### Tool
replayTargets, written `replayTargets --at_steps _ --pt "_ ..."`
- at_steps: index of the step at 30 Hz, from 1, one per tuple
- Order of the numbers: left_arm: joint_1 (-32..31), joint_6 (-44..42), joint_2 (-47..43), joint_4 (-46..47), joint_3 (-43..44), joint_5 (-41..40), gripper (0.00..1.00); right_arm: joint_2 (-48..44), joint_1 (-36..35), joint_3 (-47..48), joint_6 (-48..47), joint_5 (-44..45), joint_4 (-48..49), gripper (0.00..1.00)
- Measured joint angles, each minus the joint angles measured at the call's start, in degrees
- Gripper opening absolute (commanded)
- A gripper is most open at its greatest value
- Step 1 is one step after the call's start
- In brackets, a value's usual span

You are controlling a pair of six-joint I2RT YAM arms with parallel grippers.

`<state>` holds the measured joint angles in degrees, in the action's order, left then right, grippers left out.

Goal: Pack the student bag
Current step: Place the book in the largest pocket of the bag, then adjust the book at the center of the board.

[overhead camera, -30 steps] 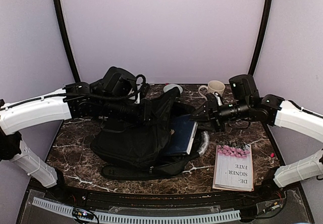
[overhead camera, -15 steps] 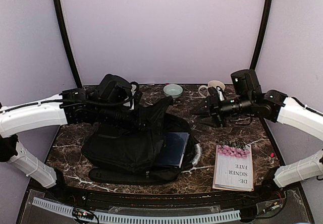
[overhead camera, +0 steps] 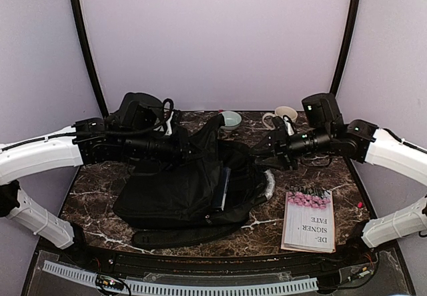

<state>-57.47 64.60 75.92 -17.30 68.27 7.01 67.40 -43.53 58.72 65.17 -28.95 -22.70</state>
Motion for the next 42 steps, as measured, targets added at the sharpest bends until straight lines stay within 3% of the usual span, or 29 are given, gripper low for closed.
replayTargets --at_steps 4,10,15,16,21,27,30,42 --pt "0.0 -1.09 0.02 -2.69 1.99 -0.44 0.0 -0.2 -0.04 0.39 -1.7 2.45 -2.75 0.4" --pt "-0.02 -4.63 0.09 -11.41 5.46 -2.62 0.0 -2.27 -0.04 2.78 -6.38 13.73 -13.53 0.49" --pt "-0.02 -7.08 1.68 -16.22 5.62 -2.91 0.0 -7.93 0.17 1.73 -8.66 24.17 -23.52 0.85" --pt "-0.02 -7.43 2.25 -16.48 5.49 -2.82 0.0 -9.33 0.5 1.01 -9.14 25.75 -25.29 0.87" --pt "-0.02 -9.03 5.46 -16.65 4.7 -1.88 0.0 -11.96 2.54 -2.14 -8.9 32.5 -33.66 0.94" --pt "-0.04 -10.71 8.39 -15.78 4.76 -0.33 0.0 -11.98 4.22 -7.37 -7.87 37.31 -40.59 0.94" --pt "-0.04 -11.34 9.46 -15.56 4.87 0.15 0.0 -13.07 4.28 -11.34 -7.08 37.55 -41.03 0.99" --pt "-0.04 -11.67 10.12 -14.95 4.76 1.38 0.0 -13.03 4.26 -18.82 -3.32 33.27 -38.4 1.0"
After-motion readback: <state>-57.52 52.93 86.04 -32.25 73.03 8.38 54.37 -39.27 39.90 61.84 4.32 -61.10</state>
